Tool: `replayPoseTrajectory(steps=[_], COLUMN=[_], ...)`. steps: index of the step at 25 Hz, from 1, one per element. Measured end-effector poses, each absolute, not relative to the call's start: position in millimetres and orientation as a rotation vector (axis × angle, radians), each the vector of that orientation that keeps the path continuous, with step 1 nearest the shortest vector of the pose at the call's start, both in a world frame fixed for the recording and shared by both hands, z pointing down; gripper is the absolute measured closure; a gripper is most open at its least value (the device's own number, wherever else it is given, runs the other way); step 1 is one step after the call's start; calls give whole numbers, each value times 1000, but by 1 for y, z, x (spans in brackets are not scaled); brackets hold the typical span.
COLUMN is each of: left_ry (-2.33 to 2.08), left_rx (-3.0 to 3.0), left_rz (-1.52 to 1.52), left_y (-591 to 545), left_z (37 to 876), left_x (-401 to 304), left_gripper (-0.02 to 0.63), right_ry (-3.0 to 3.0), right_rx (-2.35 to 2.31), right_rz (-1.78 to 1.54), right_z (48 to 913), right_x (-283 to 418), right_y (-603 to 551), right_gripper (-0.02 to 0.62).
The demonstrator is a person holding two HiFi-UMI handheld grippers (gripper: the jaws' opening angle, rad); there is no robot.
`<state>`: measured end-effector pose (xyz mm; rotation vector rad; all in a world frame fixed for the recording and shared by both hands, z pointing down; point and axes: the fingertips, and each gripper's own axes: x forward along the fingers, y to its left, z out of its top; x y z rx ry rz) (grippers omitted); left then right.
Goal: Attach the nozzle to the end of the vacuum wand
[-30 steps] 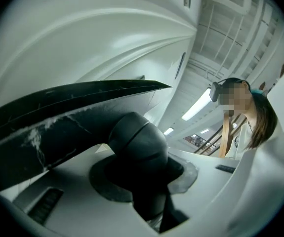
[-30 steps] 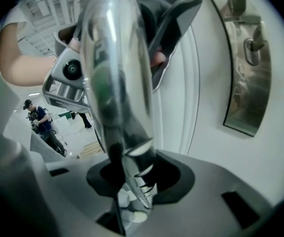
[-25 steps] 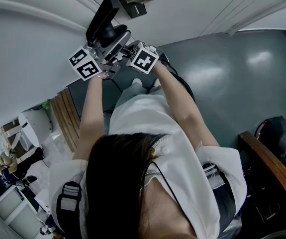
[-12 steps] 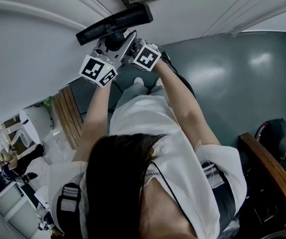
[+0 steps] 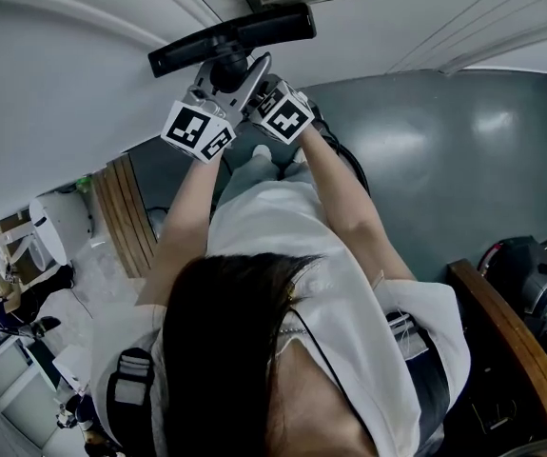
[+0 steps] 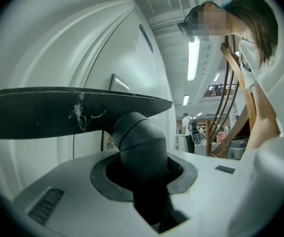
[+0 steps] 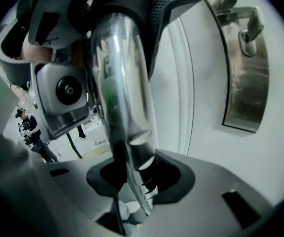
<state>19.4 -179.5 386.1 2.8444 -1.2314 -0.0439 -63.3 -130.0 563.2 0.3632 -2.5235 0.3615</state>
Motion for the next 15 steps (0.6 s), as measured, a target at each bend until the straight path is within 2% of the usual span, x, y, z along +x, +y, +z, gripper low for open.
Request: replayPoseTrajectory(steps=[9, 15], left_ry=[-1208, -1216], left_rx=[2871, 2877], left_rz=[-49, -46], left_y=[-179, -175], left_z=[385, 385], left_x=[27, 25], left_gripper=[499, 500], right_ry=[-2639, -2636], right_rx=[641, 677], right_rz=[472, 396], right_z=[553, 555], right_x=[-53, -54], right_y=[-140, -138], right_gripper=[442, 449])
